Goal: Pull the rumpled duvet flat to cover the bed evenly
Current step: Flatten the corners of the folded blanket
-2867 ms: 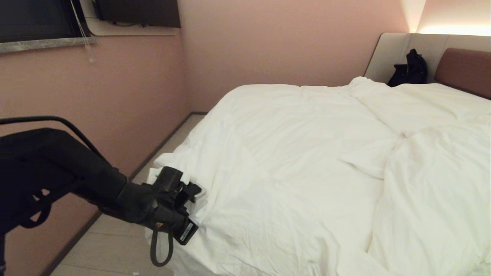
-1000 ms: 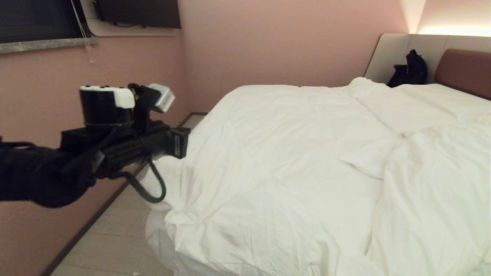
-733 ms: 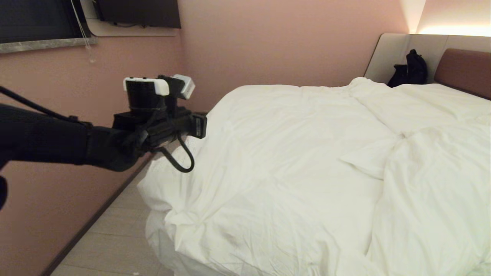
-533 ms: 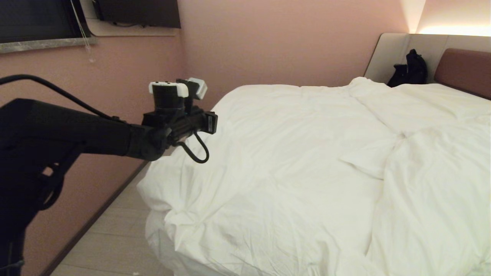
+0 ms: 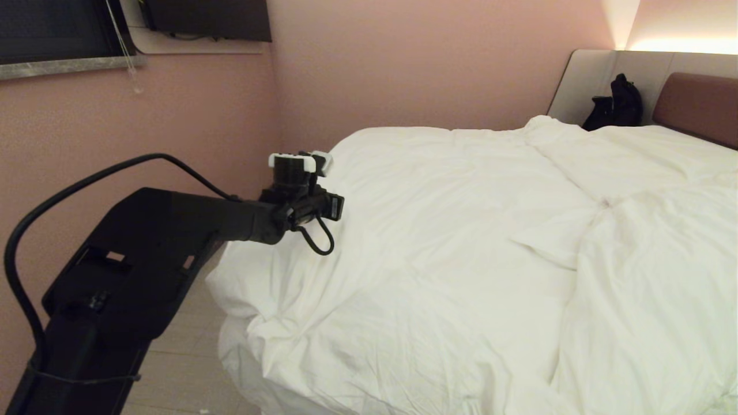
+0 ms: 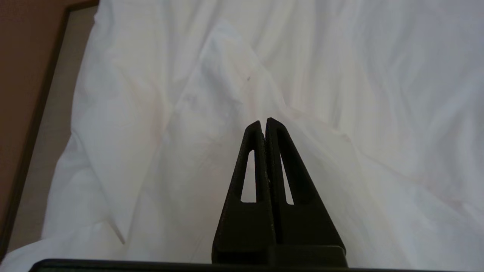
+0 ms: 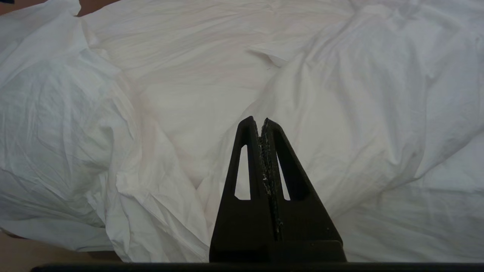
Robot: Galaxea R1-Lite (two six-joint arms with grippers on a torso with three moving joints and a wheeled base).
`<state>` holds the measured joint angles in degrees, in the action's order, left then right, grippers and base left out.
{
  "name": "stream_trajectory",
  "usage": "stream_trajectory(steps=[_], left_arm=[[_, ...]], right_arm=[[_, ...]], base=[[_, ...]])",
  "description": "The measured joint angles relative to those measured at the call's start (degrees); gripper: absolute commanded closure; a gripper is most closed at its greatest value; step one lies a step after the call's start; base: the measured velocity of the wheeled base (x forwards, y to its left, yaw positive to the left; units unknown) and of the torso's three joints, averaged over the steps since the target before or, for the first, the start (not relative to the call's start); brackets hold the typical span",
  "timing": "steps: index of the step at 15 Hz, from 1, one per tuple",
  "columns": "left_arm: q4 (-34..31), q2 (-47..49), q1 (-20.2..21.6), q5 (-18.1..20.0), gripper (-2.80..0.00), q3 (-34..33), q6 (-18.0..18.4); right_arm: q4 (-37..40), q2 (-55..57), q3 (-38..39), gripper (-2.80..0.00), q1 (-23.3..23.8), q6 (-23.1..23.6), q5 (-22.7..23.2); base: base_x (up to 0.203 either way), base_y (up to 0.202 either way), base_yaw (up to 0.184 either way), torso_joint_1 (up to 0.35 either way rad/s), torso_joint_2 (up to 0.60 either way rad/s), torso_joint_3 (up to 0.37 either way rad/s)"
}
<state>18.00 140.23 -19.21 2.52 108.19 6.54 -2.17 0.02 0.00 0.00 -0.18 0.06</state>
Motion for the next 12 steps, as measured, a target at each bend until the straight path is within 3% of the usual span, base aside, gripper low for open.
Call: stream_trajectory(steps=[3,4,12], left_arm=[[-0.2,1.3,-0.5,-0.5,0.00,0.7,0.0],[0.0,1.4,-0.6,-0.7,-2.80,0.7,0.0],[-0.9,1.4,-0.8,-0.7,-2.80,2.7,-1.1]], right_arm=[[0.0,0.0,0.0,0.00,0.0,0.1,0.0],[0.0,0.0,0.0,0.00,0.0,0.1,0.0],[0.0,0.0,0.0,0.00,0.0,0.1,0.0]], base=[[0.000,0.000,0.000,0.000,0.00,0.000],[0.000,0.000,0.000,0.000,0.00,0.000],[0.000,0.000,0.000,0.000,0.00,0.000]])
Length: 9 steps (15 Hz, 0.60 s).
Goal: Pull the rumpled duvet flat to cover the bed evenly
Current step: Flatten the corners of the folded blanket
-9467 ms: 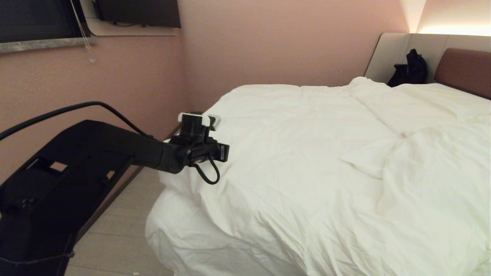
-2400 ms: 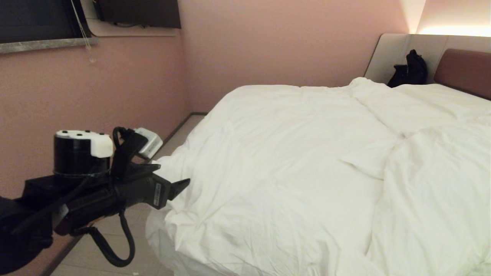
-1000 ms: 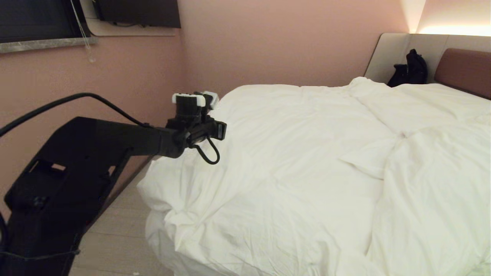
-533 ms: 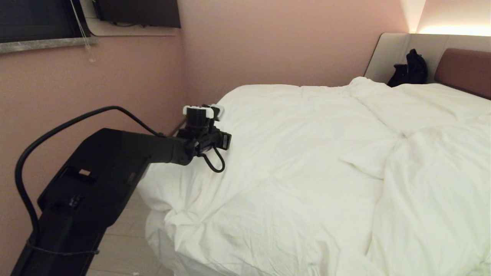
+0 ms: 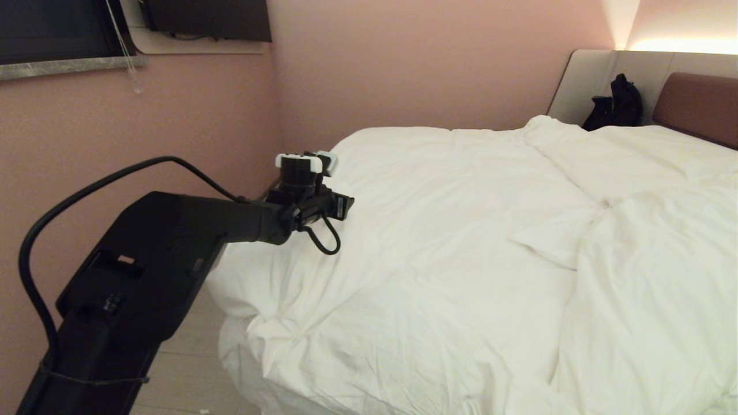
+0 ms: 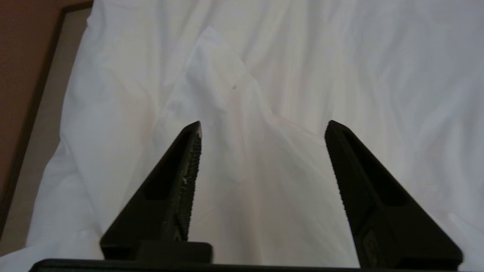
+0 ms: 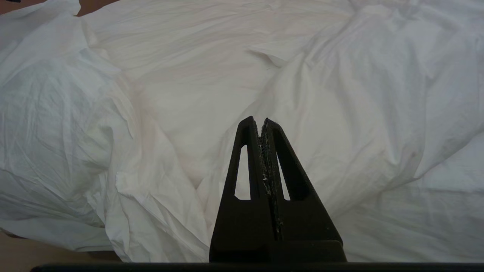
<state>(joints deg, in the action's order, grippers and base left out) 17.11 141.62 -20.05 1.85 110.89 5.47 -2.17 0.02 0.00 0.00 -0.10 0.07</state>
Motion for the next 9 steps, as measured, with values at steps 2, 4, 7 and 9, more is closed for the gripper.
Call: stream_trajectory(steps=[2,4,7,9], left_arm=[[-0.7,1.1,0.0,0.7,-2.80,0.5,0.0],[-0.6,2.3,0.0,0.8,-2.80,0.7,0.0],[-0.3,3.8,0.0,1.0,-2.80,0.8,0.1],[-0.3,4.6,0.0,1.2,-2.80,0.8,0.1]], right_arm=[[0.0,0.0,0.0,0.00,0.0,0.0,0.0],[0.0,0.0,0.0,0.00,0.0,0.0,0.0],[0.0,0.0,0.0,0.00,0.0,0.0,0.0],[0.0,0.0,0.0,0.00,0.0,0.0,0.0]], base=[[0.000,0.000,0.000,0.000,0.00,0.000],[0.000,0.000,0.000,0.000,0.00,0.000],[0.000,0.000,0.000,0.000,0.00,0.000],[0.000,0.000,0.000,0.000,0.00,0.000]])
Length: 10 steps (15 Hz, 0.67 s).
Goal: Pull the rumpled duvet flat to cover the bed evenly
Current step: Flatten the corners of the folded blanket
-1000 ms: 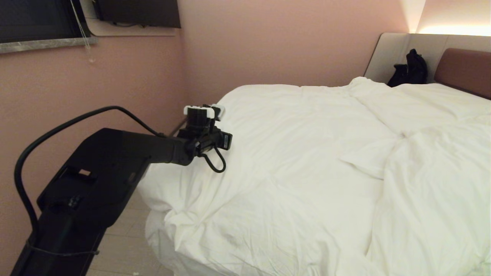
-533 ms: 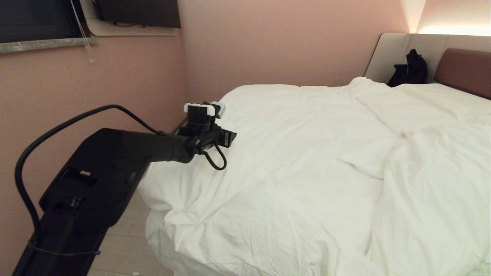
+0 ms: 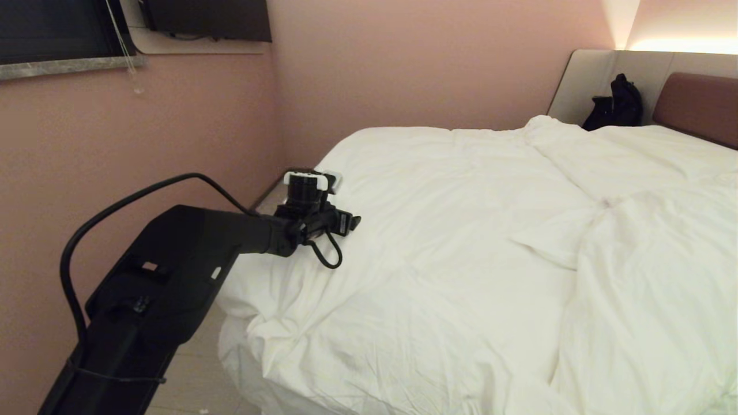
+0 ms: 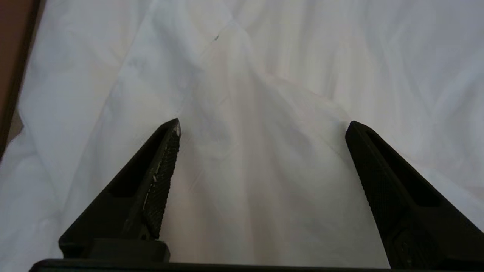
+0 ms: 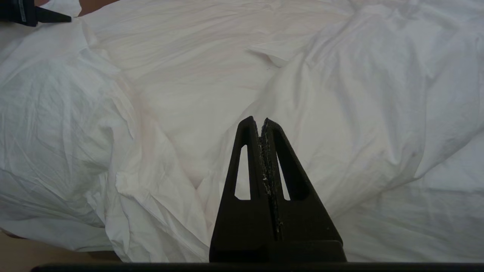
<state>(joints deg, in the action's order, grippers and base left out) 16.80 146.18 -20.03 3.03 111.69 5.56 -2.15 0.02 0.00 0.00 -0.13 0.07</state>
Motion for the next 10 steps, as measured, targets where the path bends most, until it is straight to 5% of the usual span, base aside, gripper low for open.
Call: stream_trajectory(steps=[7,8,10], left_arm=[[0.0,3.2,0.0,0.0,-2.80,0.0,0.0],[-0.2,3.3,0.0,0.0,0.00,0.0,-0.1],[-0.4,3.5,0.0,-0.2,0.00,0.0,0.0]], right_arm=[[0.0,0.0,0.0,0.00,0.0,0.0,0.0],[0.0,0.0,0.0,0.00,0.0,0.0,0.0],[0.0,0.0,0.0,0.00,0.0,0.0,0.0]], base=[[0.000,0.000,0.000,0.000,0.00,0.000],[0.000,0.000,0.000,0.000,0.00,0.000],[0.000,0.000,0.000,0.000,0.00,0.000]])
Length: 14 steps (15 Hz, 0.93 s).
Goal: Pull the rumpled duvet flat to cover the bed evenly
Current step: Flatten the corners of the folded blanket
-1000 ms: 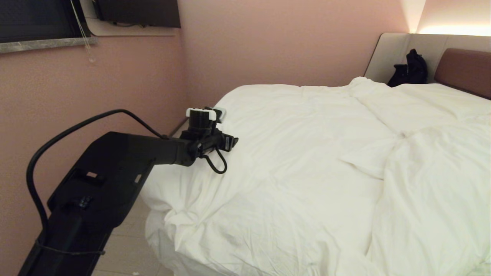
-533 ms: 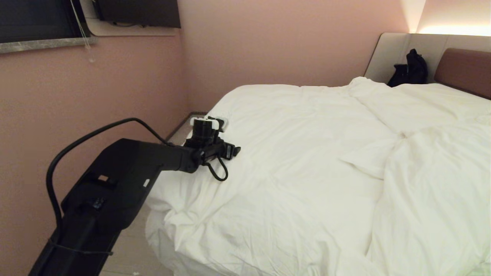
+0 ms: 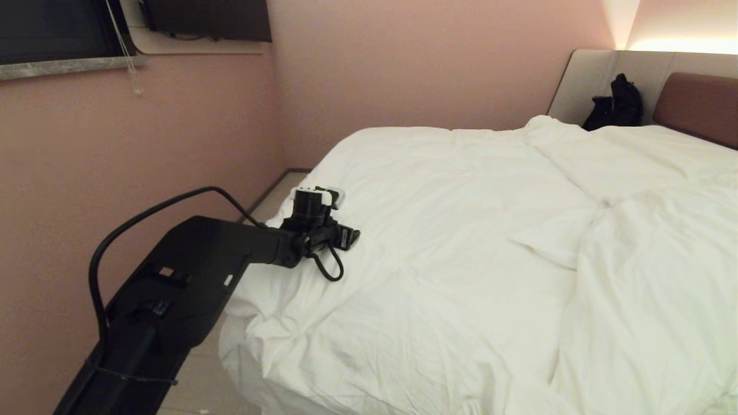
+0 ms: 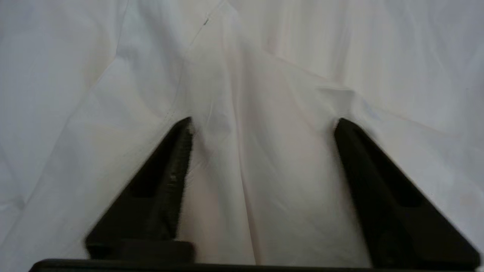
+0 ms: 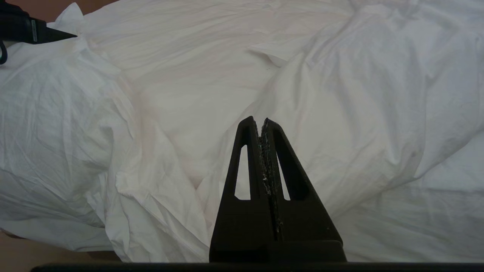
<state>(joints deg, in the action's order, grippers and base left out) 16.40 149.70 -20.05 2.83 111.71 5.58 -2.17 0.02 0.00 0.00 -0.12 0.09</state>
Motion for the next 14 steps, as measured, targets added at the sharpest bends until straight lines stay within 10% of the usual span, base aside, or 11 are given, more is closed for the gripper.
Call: stream_trajectory(steps=[14], left_arm=[[0.6,-1.6,0.0,-0.7,0.00,-2.6,-0.4]], right_arm=[[0.0,0.0,0.0,0.00,0.0,0.1,0.0]], base=[[0.000,0.000,0.000,0.000,0.00,0.000]])
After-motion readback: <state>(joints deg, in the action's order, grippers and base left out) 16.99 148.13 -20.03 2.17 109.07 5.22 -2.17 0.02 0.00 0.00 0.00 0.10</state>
